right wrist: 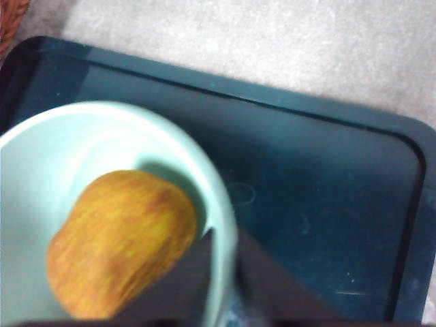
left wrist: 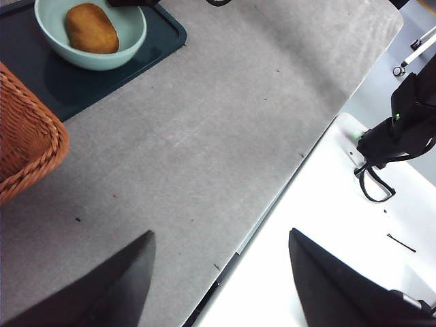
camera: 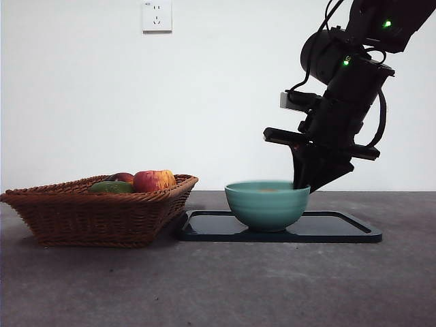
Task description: Pick up the wifruite, put it on the bowl, pick up the plate, put it on desk
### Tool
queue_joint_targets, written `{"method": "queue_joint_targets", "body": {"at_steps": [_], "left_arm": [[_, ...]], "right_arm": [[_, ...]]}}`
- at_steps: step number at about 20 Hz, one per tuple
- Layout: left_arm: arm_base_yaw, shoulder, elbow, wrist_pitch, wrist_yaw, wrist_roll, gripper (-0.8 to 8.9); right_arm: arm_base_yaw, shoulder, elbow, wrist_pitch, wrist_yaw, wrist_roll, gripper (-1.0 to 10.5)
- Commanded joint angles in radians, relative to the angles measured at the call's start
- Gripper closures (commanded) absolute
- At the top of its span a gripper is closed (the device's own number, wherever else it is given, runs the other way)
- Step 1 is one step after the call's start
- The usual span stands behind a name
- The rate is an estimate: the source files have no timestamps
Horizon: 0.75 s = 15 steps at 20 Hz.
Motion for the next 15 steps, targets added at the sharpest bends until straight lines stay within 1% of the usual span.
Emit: {"method": "queue_joint_targets", "body": {"at_steps": [1,5,9,10,15], "left_arm": [[-0.004,0.006,0.021,0.010,0.003,0.005,5.01],[-0.004,0.006,0.021,0.009,0.003,0.005,5.01],[-0.004,0.006,0.021,0.011,0.003,0.005,5.01],[-0.004,0.006,0.021,0.011,0.003,0.005,5.01],[-0.004,0.006,0.021,0.016,0.003,0.005,5.01]], "right_arm": [[0.005,0.016,0.024,0.001,-0.001,0.002,7.5],[0.004,-0.025,0.026,-0.004,0.002,0.020,7.4],[0.004,-0.196,0.026,-0.056,-0.001,0.016,7.4],[0.005,-0.251,0.026,-0.085,-0.010,0.011,7.4],[0.005,-0.526,0.025,-0.306,-0.119,-0.048,7.4]]}}
